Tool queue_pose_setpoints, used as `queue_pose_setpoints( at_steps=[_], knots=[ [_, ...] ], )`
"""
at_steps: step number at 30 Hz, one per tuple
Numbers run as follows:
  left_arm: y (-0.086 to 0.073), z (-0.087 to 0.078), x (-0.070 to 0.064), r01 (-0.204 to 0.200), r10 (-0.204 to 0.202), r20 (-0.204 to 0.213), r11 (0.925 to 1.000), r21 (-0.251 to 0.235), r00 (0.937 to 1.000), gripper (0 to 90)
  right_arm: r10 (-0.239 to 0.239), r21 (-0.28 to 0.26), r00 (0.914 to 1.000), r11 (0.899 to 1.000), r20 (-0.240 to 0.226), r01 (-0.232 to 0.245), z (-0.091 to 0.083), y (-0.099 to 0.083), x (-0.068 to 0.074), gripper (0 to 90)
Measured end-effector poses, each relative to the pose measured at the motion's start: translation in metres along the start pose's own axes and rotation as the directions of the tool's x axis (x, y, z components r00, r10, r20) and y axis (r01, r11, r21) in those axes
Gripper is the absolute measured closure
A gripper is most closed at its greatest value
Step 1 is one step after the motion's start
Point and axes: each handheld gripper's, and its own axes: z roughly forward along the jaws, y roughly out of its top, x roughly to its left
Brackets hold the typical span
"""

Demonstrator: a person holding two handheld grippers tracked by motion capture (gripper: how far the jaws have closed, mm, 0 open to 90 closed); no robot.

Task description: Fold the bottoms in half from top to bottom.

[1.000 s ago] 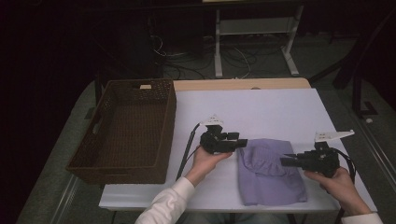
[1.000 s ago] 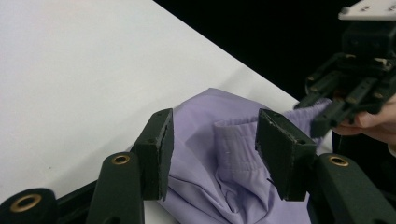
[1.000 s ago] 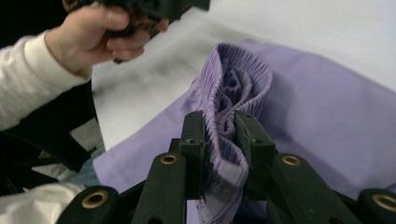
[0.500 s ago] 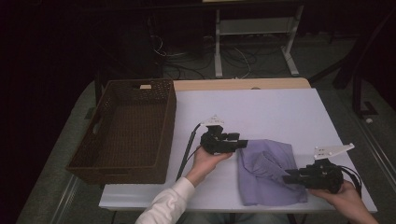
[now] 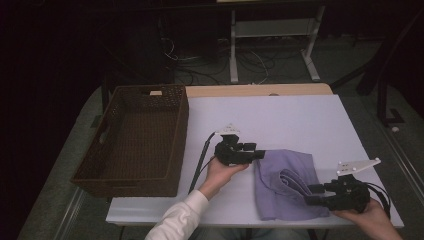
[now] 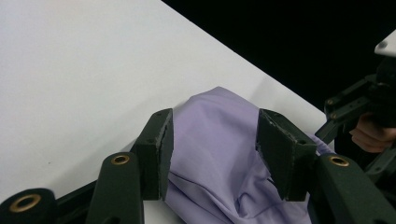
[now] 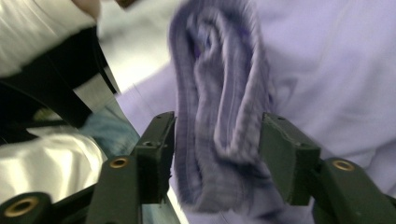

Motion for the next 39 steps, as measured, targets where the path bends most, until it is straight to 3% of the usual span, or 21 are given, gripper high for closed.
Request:
queue_pose_setpoints(
  at_steps=[3,6,10,13,15,31,39],
  knots=[
    [0.0,0.0,0.0,0.0,0.0,-0.003,1.0,-0.002,1.0,46.5,0.019,-0.049,0.9998,0.999,-0.006,-0.019,-0.005,0.005,0.0,44.4],
    [0.0,0.0,0.0,-0.001,0.001,-0.003,1.0,-0.001,1.0,46.5,0.038,-0.096,0.999,0.995,-0.025,-0.04,-0.009,0.011,-0.002,50.9],
    [0.0,0.0,0.0,0.001,-0.001,-0.003,1.0,0.0,1.0,46.4,0.044,-0.125,0.9974,0.991,-0.057,-0.051,-0.008,0.017,-0.005,68.2],
    [0.0,-0.001,0.0,-0.001,0.001,-0.005,1.0,0.0,1.0,46.4,0.036,-0.119,0.9971,0.992,-0.067,-0.044,-0.004,0.022,-0.004,83.7],
    [0.0,-0.001,0.0,-0.001,0.001,-0.005,1.0,-0.001,1.0,46.4,0.029,-0.113,0.9972,0.993,-0.069,-0.036,-0.001,0.025,-0.003,88.7],
    [0.0,-0.001,0.002,0.001,-0.001,-0.006,1.0,0.001,1.0,45.7,0.022,-0.088,0.9972,0.996,-0.071,-0.028,0.025,0.05,-0.003,88.9],
    [0.0,0.001,0.002,0.004,-0.004,-0.01,1.0,0.006,0.9999,45.0,0.023,-0.044,0.997,0.999,-0.074,-0.026,0.044,0.06,-0.006,88.9]
  ],
)
